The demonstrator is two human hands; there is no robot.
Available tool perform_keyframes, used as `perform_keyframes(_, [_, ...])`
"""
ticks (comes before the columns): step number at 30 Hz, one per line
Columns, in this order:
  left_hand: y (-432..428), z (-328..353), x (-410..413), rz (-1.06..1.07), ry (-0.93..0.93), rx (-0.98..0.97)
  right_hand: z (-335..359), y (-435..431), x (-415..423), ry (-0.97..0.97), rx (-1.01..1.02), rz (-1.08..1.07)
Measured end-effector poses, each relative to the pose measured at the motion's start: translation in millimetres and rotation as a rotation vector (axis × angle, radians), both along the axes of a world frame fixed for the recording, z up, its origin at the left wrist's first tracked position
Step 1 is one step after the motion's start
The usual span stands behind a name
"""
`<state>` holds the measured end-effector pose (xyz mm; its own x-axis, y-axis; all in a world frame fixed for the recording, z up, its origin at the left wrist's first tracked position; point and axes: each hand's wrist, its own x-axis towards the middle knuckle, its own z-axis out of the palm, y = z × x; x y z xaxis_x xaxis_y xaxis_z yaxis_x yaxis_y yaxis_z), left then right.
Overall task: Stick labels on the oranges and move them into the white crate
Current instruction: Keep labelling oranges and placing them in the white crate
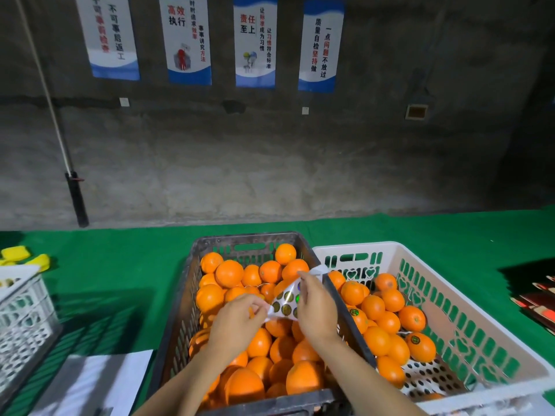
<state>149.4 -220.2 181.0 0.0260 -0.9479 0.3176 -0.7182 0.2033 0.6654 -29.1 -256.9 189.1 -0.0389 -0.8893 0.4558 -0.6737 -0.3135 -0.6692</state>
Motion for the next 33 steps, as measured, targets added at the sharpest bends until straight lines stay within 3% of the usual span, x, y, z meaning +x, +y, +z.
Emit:
perform_keyframes(4, [6.8,2.8,-13.5,-0.229,0.010,0.159,-3.8,-2.3,-18.9,0.062,-0.080,0.005])
perform_keyframes(14, [19.8,10.5,-31.2,-0.488,-0.098,0.153,-5.1,0.5,-14.9,-0.038,-0.115,-0.023])
perform_keyframes(18, [20.5,9.1,-34.6,-0.638,-0.043,0.321,-6.0,0.5,-15.0,-0.017,-0.120,-0.030])
perform_keyframes(21, [19.2,5.5,-33.3,-0.633,-0.034,0.471,-6.1,1.0,-13.9,-0.007,-0.121,-0.026])
perform_keyframes(26, [11.9,0.0,-31.0,-0.629,0.198,0.601,-6.5,1.3,-13.9,-0.004,-0.089,-0.021])
perform_keyframes(29, [13.8,-3.2,-32.4,-0.614,0.150,0.648,-7.9,2.2,-13.3,-0.025,-0.102,-0.015])
perform_keyframes(33, [17.4,-1.2,-32.5,-0.582,-0.078,0.742,-9.3,2.6,-13.3,-0.011,-0.076,-0.017])
